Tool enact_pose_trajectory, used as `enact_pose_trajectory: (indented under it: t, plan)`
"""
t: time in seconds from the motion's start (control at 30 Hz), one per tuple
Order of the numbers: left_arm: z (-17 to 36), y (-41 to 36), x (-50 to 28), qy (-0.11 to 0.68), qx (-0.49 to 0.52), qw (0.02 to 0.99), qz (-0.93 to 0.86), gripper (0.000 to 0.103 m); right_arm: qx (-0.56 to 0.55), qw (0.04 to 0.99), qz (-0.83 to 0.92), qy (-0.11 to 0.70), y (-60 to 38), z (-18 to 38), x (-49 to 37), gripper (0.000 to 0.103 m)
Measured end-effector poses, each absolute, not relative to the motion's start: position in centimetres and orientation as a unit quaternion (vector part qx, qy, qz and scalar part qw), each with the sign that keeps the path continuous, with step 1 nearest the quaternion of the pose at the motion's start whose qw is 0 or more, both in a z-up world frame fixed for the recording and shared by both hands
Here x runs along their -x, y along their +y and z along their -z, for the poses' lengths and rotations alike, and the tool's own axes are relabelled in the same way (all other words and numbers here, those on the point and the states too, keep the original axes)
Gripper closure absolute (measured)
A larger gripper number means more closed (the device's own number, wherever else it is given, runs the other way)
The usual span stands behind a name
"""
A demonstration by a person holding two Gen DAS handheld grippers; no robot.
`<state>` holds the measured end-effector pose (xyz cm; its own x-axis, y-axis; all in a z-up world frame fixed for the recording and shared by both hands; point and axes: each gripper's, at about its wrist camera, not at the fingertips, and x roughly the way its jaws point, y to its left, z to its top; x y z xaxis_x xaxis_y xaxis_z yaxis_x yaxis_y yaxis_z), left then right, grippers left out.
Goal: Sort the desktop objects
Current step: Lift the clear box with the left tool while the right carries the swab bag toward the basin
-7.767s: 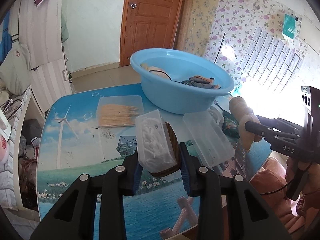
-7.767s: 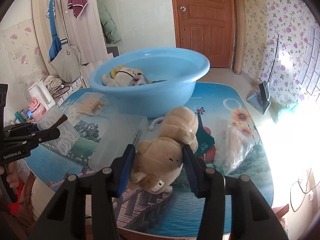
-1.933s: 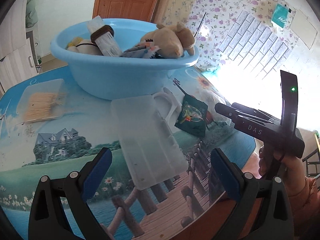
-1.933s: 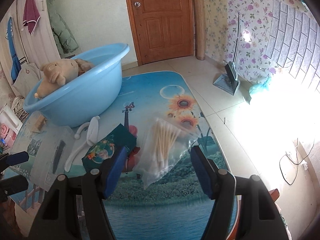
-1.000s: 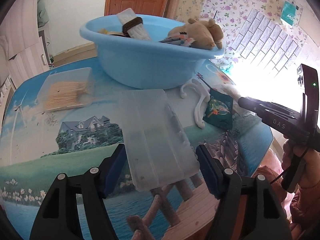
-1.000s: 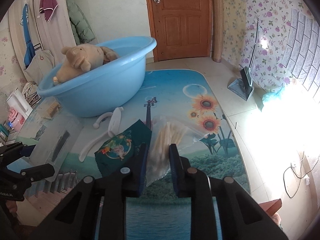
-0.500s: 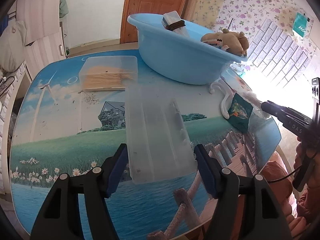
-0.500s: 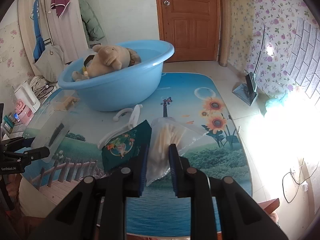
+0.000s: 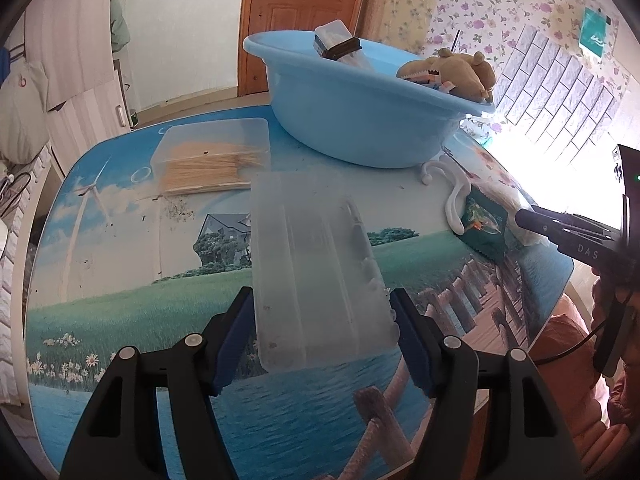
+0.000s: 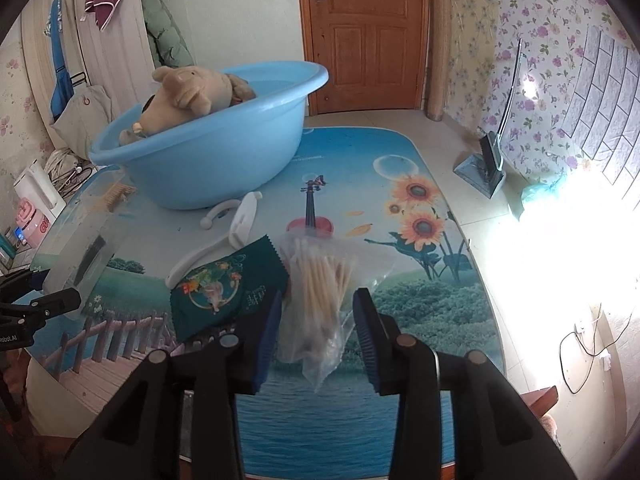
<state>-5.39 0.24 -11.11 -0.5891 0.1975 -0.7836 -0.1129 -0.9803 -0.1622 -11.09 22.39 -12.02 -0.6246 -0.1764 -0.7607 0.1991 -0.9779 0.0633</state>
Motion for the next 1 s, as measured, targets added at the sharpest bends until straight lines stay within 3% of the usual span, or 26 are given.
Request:
enact_pose_trajectory:
  t: [0.37,0.53,1.0]
  plan:
    - [11.3,0.8,5.6,-0.021,0.439,0.081,-0.894,0.036,-0.428,0.11,0.897,-0.001,22.6,13.0,11.5,0.064]
    - [11.2,0.5,5.4,-0.029,0.437,0.078,-0.895,0.038,-0.423,0.113,0.899,-0.01,23.0,12.8,11.3,0.078]
    - [8.8,-0.5,4.6,-0.05,0.413,0.075,-0.906,0.04,-0.383,0.115,0.916,-0.036,23.6,10.3,10.4,0.085]
